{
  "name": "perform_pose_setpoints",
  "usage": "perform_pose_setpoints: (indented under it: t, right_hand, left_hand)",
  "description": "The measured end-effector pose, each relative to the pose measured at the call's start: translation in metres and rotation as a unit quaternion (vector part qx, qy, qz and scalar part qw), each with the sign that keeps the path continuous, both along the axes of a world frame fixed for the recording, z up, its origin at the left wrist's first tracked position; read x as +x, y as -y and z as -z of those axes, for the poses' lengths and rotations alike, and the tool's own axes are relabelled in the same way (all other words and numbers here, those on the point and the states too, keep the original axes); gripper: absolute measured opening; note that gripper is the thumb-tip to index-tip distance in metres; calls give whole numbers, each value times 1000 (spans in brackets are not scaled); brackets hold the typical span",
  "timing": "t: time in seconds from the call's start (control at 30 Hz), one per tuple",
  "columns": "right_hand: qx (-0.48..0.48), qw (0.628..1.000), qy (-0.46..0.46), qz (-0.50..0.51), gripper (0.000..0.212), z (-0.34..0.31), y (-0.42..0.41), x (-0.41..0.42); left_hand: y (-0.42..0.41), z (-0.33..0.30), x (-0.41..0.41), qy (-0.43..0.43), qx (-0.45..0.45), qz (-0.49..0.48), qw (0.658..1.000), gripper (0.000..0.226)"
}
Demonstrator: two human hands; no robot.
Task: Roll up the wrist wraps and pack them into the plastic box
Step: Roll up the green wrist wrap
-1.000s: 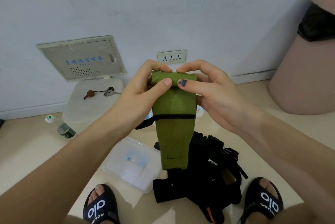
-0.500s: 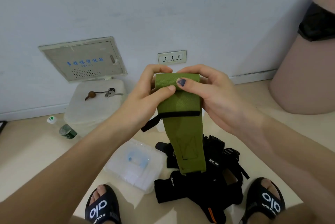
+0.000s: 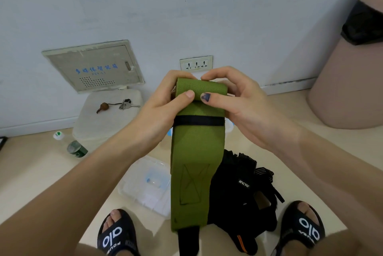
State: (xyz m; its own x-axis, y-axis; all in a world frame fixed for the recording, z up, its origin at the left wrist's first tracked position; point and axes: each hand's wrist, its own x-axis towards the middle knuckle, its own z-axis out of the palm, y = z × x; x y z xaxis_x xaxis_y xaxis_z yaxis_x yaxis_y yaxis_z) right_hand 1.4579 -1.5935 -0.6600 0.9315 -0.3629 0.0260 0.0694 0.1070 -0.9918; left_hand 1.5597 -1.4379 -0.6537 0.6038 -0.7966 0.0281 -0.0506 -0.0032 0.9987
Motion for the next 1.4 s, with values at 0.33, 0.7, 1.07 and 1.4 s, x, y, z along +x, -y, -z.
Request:
perform_pose_setpoints:
  t: [0.33,0.7,1.07,1.4]
  right_hand:
    - [35,999,-37,-1,18,-1,-7,0]
    - [-6,999,6,31,17,3,-5,2]
    - [50,996,20,76,12,-4,1,0]
    - [15,996,5,83,15,1,0,0]
  left_hand:
    - [-6,1,3,-14,-15,18,1000,26]
    - [-3,1,9,-54,75,-20,996,40]
    - [-12,1,12,-335,-4,-33,942,39]
    - [-11,3,10,-251,18,-18,968,28]
